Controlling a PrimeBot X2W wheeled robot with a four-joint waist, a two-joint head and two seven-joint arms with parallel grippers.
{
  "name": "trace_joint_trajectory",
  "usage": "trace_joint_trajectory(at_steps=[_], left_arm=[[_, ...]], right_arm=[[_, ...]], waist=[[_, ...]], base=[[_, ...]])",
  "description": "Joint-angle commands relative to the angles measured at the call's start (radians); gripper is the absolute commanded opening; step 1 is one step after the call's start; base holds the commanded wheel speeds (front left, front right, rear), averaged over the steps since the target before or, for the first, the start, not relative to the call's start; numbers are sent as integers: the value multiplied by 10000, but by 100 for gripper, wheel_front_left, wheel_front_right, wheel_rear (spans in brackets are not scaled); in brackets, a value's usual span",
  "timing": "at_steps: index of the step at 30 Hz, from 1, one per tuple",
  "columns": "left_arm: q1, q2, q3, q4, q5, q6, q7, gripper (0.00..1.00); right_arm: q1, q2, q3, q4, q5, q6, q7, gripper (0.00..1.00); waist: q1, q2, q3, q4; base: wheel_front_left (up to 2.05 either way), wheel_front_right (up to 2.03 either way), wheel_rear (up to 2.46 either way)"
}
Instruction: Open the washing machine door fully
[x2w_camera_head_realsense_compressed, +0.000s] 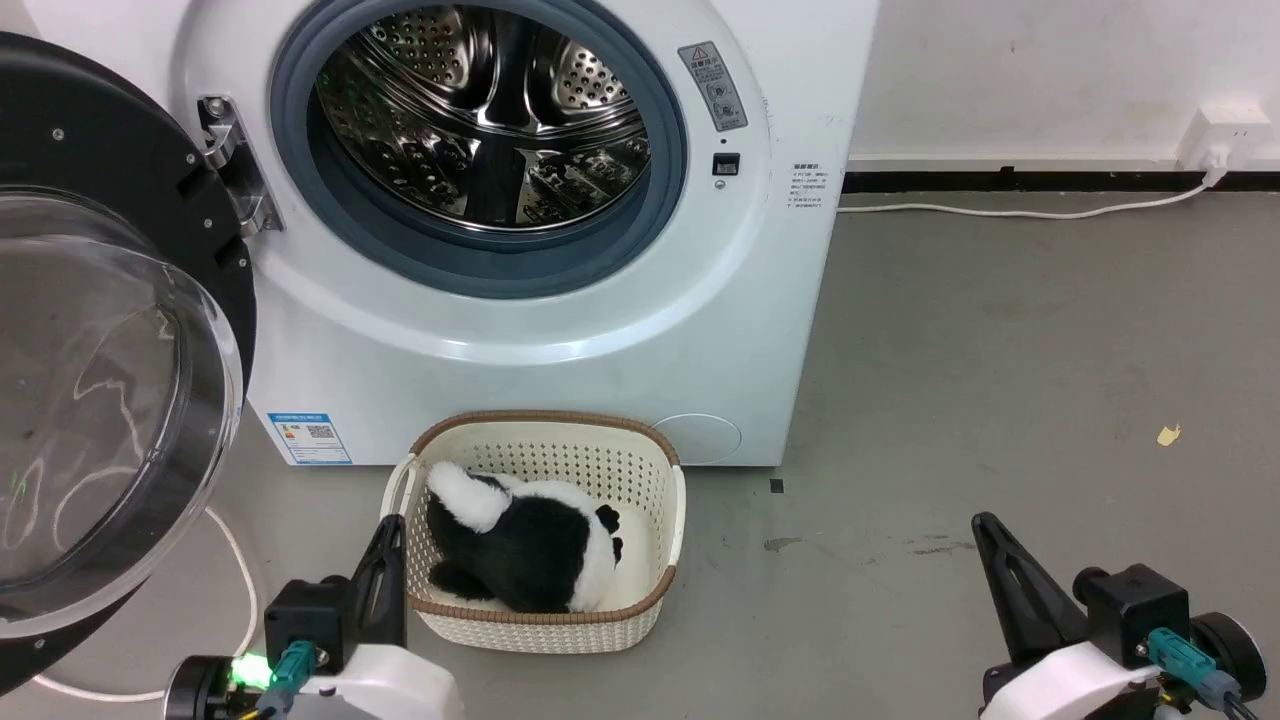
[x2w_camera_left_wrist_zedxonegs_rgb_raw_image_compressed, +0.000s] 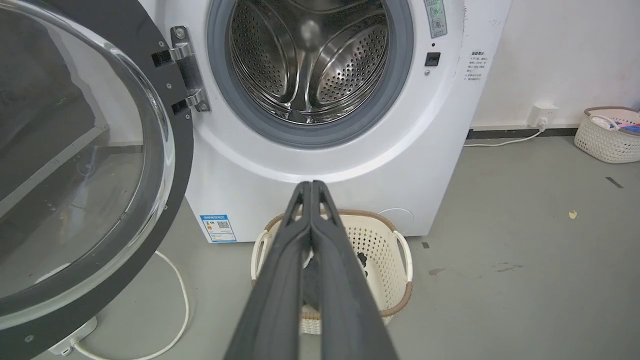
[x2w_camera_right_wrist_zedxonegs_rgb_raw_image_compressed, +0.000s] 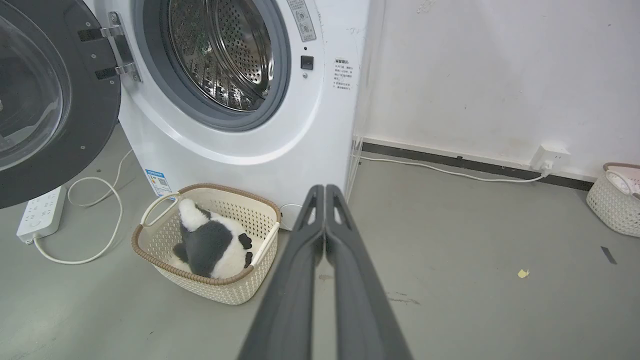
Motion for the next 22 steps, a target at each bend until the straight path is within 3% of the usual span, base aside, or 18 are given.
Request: trace_joint_trajectory(at_steps=[1,22], left_arm=[[-155,-14,50,-78,110,-37,62,0],[-266,-76,248,-198,264,-151,354,0]], right_arm=[[-178,43,-16,-55,-64,7,75,0],[-308,49,-18,-89,-166,8,358,0]], waist=[[0,-1,4,1],[0,-1,38,3]], base=[[0,0,0],[0,0,0]])
